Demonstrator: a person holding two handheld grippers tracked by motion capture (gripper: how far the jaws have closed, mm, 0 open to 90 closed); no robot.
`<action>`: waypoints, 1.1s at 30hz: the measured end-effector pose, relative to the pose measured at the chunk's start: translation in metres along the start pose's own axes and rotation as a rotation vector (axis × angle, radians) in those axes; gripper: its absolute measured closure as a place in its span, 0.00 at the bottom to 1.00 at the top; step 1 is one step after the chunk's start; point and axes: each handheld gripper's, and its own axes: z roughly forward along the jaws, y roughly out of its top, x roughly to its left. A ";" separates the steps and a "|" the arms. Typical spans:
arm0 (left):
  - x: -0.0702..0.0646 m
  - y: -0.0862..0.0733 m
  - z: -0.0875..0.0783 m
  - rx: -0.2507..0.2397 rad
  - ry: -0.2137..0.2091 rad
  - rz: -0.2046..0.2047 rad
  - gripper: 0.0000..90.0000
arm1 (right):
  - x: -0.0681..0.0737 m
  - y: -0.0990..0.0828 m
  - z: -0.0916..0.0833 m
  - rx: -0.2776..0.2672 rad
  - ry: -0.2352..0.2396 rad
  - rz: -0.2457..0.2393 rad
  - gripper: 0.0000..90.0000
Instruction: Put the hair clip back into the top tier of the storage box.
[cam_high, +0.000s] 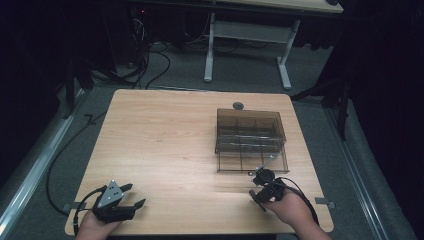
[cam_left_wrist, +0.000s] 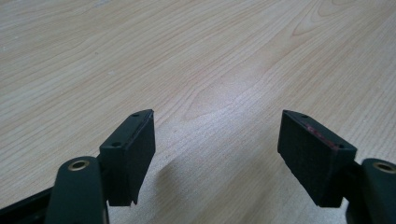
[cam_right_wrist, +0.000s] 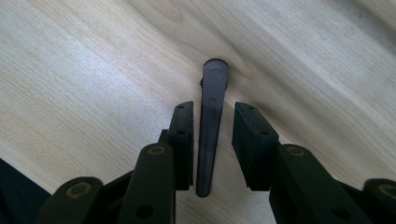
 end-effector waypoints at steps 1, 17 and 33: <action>0.000 0.000 0.000 0.000 0.000 0.000 0.31 | 0.000 0.001 0.001 0.003 0.002 0.003 0.78; 0.000 0.000 0.000 -0.001 -0.002 0.000 0.31 | -0.002 0.005 0.005 0.020 0.017 0.007 0.86; 0.000 0.000 0.000 -0.002 -0.004 0.000 0.31 | 0.001 0.008 0.005 0.040 0.003 -0.018 0.88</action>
